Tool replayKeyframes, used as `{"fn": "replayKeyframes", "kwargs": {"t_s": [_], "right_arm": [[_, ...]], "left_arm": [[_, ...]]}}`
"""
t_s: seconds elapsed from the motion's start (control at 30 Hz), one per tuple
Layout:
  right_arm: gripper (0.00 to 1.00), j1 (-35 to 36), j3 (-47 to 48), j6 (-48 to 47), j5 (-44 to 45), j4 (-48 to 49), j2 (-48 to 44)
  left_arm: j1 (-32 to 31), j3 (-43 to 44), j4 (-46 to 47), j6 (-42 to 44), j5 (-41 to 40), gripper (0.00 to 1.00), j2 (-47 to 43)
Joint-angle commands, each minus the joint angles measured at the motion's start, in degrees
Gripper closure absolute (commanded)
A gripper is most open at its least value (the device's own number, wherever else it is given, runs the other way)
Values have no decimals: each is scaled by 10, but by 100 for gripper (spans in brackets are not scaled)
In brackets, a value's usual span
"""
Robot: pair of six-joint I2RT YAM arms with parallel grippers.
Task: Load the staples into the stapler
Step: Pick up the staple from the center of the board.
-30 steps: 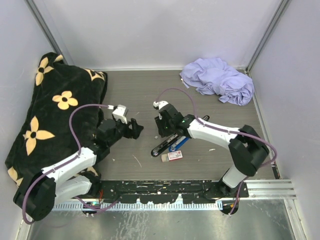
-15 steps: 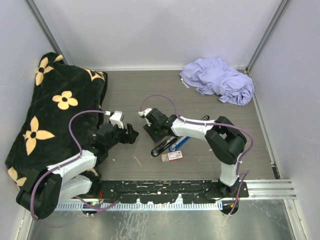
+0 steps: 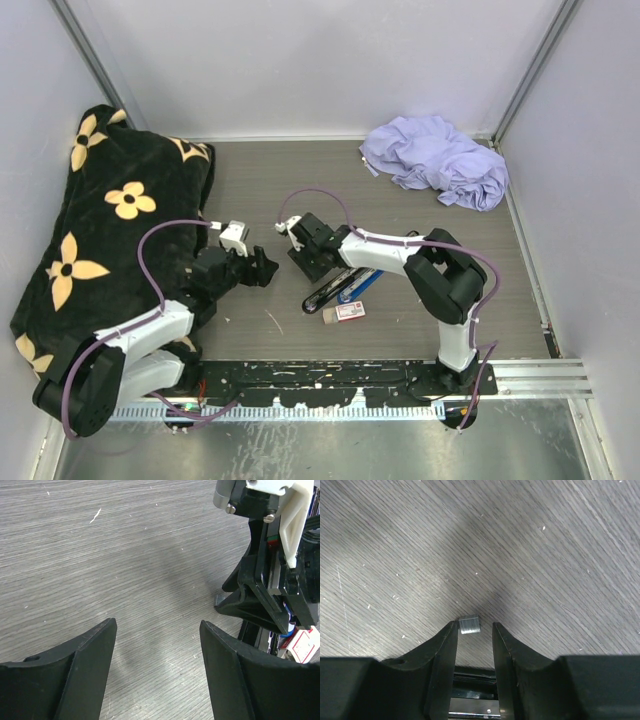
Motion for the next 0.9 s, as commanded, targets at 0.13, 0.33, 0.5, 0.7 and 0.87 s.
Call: {"fn": "replayKeyframes", "kwargs": {"t_s": [0.13, 0.33, 0.5, 0.7, 0.87], "right_arm": [[64, -3, 21, -13, -6, 3, 6], [65, -10, 25, -13, -18, 16, 11], [68, -10, 28, -13, -20, 18, 15], [78, -10, 25, -1, -9, 24, 9], [82, -17, 30, 20, -7, 25, -13]], "left_arm": [[2, 0, 45, 7, 19, 32, 6], [1, -1, 63, 9, 49, 35, 20], [1, -1, 69, 6, 55, 36, 25], [-16, -13, 100, 7, 69, 39, 28], [-79, -30, 127, 40, 51, 41, 11]]}}
